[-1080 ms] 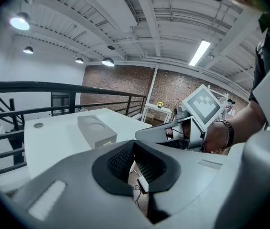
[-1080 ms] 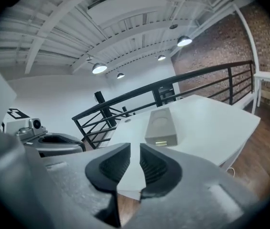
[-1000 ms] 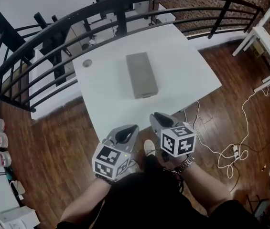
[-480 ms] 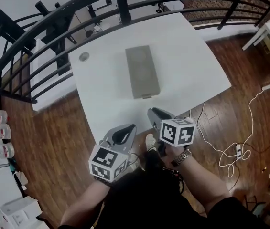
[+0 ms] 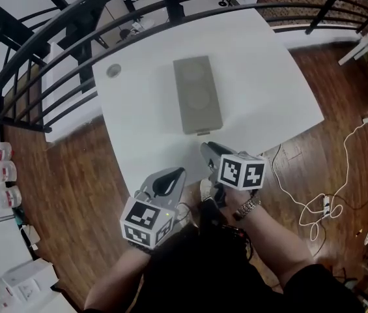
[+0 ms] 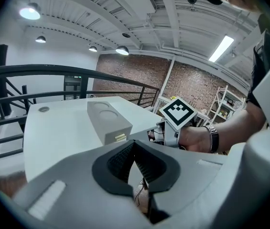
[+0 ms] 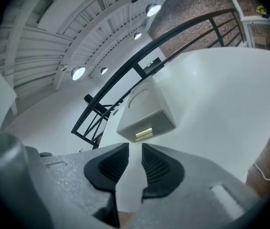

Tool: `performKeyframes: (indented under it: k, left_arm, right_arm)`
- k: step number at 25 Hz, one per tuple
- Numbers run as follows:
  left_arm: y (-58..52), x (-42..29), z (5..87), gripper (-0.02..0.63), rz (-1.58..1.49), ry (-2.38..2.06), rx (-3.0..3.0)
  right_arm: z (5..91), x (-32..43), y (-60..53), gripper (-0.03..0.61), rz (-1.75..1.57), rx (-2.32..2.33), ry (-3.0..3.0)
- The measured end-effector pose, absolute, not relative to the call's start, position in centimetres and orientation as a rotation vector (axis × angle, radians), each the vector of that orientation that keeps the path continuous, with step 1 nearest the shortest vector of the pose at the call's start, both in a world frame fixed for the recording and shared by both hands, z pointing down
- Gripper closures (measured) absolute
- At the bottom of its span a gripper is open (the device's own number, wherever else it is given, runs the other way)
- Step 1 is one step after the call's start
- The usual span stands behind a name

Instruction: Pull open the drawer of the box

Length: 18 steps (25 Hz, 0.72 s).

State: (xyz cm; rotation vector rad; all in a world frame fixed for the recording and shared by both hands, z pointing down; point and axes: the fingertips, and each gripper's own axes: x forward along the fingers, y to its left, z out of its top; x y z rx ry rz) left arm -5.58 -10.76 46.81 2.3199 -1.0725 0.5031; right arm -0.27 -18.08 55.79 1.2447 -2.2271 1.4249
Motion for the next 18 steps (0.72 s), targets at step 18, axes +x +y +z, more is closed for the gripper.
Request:
performKeyframes:
  k: [18]
  left_arm:
    - [-13.0,-5.7,48.0,0.603,0.522,-1.104,2.266]
  right_arm:
    - [58.9,-0.7,-20.1,0.491,1.663,1.195,-2.147]
